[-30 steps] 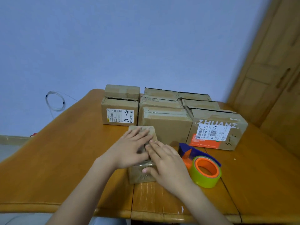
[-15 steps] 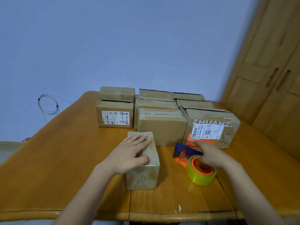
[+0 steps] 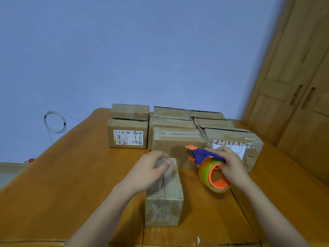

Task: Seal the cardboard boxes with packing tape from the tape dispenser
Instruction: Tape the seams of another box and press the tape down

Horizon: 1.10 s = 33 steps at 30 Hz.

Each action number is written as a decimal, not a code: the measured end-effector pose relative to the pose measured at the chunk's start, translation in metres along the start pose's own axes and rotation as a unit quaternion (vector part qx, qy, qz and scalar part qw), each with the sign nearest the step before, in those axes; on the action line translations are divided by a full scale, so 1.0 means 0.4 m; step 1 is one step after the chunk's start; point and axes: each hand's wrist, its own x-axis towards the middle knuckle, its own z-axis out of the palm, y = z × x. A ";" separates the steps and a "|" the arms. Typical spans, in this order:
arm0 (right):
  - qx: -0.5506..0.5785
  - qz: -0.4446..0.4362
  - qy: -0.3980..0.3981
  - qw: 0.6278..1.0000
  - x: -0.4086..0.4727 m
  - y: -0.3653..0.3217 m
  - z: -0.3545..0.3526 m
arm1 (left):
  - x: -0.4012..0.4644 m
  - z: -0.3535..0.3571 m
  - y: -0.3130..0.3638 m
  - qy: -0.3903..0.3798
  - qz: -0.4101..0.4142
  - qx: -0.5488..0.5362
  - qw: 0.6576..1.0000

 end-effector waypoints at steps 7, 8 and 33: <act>0.021 -0.133 0.100 0.986 0.060 -0.126 -0.055 | 0.035 -0.046 0.109 -0.030 -0.139 -0.396 0.907; 0.015 -0.147 0.108 0.983 0.064 -0.136 -0.056 | 0.037 -0.045 0.119 -0.039 -0.133 -0.408 0.902; -0.089 -0.210 0.180 0.957 0.101 -0.173 -0.075 | 0.023 -0.120 0.085 -0.055 -0.137 -0.478 0.866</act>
